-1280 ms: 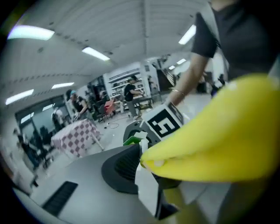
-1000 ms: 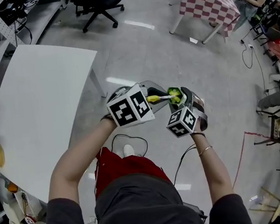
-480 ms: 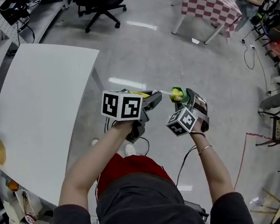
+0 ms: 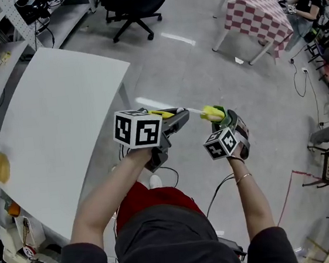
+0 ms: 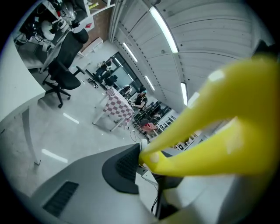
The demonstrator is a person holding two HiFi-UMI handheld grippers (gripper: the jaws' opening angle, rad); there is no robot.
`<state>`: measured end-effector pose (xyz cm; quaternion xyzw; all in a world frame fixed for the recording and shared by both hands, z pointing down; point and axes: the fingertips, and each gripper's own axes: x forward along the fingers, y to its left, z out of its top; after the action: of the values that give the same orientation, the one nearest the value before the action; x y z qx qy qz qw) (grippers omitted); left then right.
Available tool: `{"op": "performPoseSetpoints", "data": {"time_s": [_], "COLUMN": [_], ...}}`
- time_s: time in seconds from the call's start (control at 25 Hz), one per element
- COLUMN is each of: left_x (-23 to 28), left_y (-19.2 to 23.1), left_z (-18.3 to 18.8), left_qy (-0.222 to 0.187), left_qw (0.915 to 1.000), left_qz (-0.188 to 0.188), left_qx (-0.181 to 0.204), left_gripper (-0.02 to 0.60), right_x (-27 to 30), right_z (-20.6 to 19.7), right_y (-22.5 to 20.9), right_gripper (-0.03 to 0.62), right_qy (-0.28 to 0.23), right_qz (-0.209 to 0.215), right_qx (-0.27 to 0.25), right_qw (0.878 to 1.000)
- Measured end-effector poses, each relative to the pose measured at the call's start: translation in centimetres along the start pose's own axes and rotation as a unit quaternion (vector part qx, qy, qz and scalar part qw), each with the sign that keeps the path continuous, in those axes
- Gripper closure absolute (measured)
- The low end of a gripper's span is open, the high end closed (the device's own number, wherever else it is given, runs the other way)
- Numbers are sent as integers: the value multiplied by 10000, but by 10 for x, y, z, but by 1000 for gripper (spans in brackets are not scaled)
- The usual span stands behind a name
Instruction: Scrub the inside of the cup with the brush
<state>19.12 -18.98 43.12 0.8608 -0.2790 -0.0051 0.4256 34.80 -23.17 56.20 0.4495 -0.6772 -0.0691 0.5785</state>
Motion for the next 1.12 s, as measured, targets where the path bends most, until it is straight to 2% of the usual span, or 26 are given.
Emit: {"op": "performPoseSetpoints", "data": {"time_s": [0.24, 0.48, 0.68, 0.92, 1.12], "left_x": [-20, -49, -87, -134, -188], "left_y": [3, 11, 28, 41, 53], "left_z": [20, 48, 67, 82, 94], "left_qy": [-559, -1355, -1995, -2457, -2959], "left_qw": [9983, 9899, 9764, 9621, 9421], "left_qz": [115, 412, 824, 1176, 1564], "left_qx": [-122, -94, -49, 90, 203], "left_gripper": [537, 537, 537, 537, 537], "right_x": [11, 9, 3, -7, -18], "right_z": [14, 45, 90, 154, 213], "right_y": [-8, -9, 1, 19, 50], "right_gripper": [286, 286, 286, 286, 286], "right_qy": [-353, -821, -1254, -1713, -2028], "right_qz": [33, 449, 816, 1189, 1569], "right_qx": [274, 817, 940, 794, 699], "right_qw": [9990, 9923, 9843, 9748, 9640]}}
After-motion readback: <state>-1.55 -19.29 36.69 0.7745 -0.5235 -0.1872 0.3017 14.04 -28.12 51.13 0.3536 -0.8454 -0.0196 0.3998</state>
